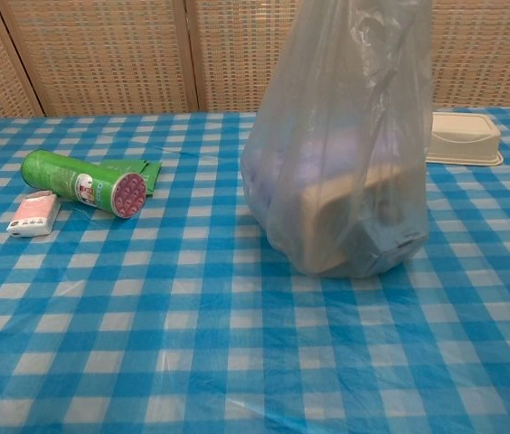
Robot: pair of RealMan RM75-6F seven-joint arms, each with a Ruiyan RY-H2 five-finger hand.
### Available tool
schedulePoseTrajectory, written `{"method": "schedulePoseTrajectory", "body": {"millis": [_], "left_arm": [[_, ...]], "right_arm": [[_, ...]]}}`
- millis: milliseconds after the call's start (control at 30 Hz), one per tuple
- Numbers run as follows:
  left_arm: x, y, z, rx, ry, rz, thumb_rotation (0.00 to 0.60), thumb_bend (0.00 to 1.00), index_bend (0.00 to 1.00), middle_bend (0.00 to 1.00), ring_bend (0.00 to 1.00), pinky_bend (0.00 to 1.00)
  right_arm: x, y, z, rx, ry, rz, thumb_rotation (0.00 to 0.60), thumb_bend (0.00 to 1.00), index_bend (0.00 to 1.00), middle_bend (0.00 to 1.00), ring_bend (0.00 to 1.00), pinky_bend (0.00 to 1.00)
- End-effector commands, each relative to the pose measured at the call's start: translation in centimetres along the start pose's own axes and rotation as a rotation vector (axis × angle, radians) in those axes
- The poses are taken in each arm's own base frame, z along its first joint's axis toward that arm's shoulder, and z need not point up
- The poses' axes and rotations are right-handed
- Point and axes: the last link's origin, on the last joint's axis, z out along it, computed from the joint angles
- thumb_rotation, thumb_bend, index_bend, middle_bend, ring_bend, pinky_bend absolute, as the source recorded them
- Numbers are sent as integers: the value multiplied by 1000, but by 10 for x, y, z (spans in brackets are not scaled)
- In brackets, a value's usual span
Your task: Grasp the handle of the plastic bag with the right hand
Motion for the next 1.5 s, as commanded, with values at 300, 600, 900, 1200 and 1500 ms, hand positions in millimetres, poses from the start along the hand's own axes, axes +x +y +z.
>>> {"method": "schedulePoseTrajectory", "body": {"millis": [300, 600, 900, 1200, 1500], "left_arm": [[2, -8, 7, 38, 3, -14, 600, 0, 0, 0, 0, 0], [3, -13, 11, 58, 2, -24, 600, 0, 0, 0, 0, 0], [3, -16, 14, 75, -2, -25, 600, 0, 0, 0, 0, 0], [3, -19, 16, 91, -3, -26, 600, 0, 0, 0, 0, 0], [4, -21, 17, 95, -7, -32, 600, 0, 0, 0, 0, 0]], "right_arm": [[-27, -41, 51, 12, -112, 117, 600, 0, 204, 221, 84, 173], [-50, -59, 78, 14, -165, 177, 600, 0, 248, 267, 128, 245], [-69, -79, 98, -32, -210, 362, 600, 0, 283, 335, 190, 376], [-75, -102, 117, -19, -265, 601, 600, 0, 462, 612, 460, 676], [-74, -108, 129, -57, -241, 535, 600, 164, 828, 890, 790, 998]]}}
